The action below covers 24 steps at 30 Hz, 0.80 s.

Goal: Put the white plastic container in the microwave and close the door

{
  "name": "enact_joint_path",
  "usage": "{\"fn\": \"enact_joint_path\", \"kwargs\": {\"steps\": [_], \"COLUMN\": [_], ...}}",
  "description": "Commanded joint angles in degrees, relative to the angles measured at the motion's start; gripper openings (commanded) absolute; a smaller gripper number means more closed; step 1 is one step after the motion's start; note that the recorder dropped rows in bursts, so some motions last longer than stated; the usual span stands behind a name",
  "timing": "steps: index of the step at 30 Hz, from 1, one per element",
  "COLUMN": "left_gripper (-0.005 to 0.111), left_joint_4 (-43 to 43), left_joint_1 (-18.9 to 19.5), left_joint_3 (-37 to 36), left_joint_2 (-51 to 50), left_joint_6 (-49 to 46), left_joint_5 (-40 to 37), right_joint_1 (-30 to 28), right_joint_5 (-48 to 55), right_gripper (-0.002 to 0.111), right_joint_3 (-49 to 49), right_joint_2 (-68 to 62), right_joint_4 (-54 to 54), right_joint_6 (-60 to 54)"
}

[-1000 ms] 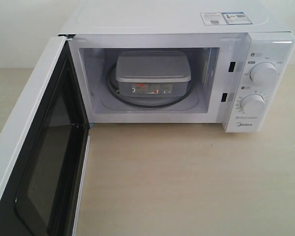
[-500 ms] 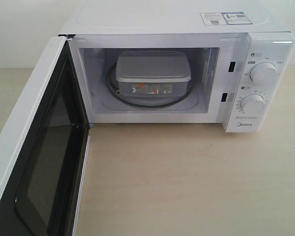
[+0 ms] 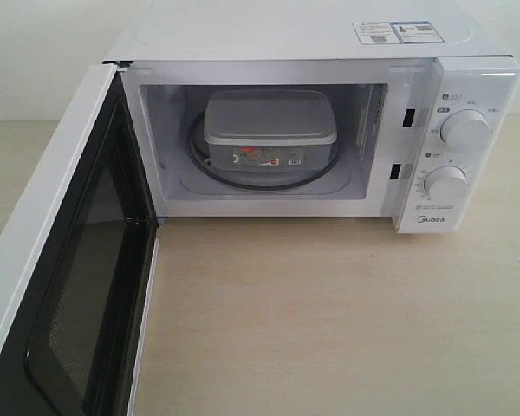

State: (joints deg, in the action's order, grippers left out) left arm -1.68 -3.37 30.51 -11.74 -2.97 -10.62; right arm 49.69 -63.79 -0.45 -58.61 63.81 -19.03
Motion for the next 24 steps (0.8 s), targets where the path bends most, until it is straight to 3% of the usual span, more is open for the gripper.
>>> {"fn": "enact_joint_path", "kwargs": {"steps": [1,9,24], "left_gripper": [0.004,0.004,0.004], "left_joint_4": [0.26,0.12,-1.08], "left_joint_1": [0.12,0.12,0.12], "left_joint_3": [3.69,3.69,3.69], "left_joint_2": [-3.02,-3.02,-3.02], "left_joint_6": [-0.07,-0.07,1.05], "left_joint_5": [-6.05,-2.33,-2.26], "right_joint_1": [-0.05,-0.05,-0.05], "right_joint_5": [-0.2,-0.2,-0.2], "right_gripper": [0.0,0.0,0.0], "right_joint_3": [0.45,0.45,0.45], "right_joint_2": [0.21,0.21,0.21], "right_joint_4": [0.04,0.04,0.04], "right_joint_6": [-0.23,-0.23,-0.23]}}
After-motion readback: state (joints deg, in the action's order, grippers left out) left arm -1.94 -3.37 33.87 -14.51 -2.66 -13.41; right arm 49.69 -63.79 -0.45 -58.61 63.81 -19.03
